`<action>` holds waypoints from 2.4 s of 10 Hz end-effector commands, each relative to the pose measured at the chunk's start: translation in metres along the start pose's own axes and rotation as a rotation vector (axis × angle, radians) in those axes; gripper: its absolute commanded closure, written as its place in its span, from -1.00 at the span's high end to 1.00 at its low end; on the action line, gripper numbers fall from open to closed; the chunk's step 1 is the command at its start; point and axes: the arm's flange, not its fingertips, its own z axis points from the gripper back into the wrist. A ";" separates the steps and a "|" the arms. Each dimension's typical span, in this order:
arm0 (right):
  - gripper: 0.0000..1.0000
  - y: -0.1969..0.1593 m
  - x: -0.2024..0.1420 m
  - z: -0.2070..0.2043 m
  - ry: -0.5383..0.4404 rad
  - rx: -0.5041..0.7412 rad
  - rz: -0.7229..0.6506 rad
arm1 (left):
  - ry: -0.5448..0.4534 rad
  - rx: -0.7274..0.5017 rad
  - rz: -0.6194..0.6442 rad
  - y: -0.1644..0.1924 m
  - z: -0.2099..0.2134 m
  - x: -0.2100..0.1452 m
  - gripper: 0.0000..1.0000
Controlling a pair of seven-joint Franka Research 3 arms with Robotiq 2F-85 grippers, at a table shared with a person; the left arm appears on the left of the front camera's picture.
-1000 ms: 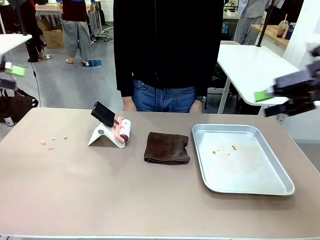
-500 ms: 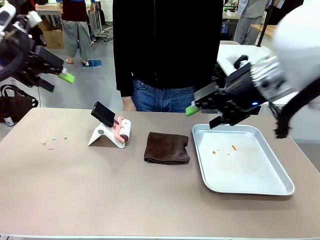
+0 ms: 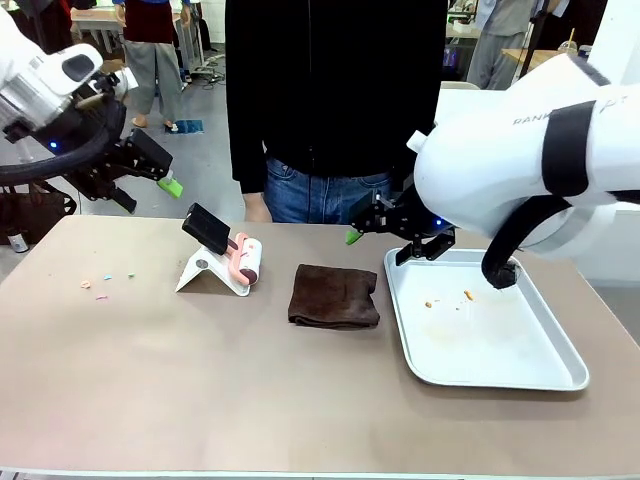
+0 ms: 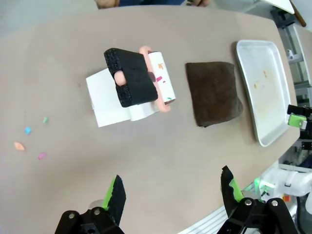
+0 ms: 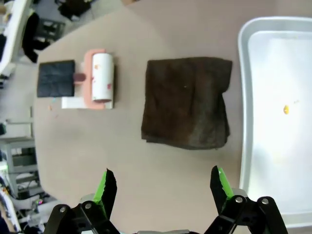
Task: Clean the surface of the table.
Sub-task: Hold the Lint Roller with your left hand and the towel with your right hand.
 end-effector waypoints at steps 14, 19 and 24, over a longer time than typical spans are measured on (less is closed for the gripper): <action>1.00 0.044 0.080 -0.106 0.171 -0.227 0.041 | 0.209 -0.076 0.193 0.034 -0.066 0.089 1.00; 1.00 0.050 0.082 -0.133 0.185 -0.328 -0.006 | 0.217 -0.093 0.229 0.060 -0.097 0.095 1.00; 1.00 0.048 0.085 -0.146 0.230 -0.363 -0.031 | 0.171 -0.114 0.245 0.076 -0.119 0.099 1.00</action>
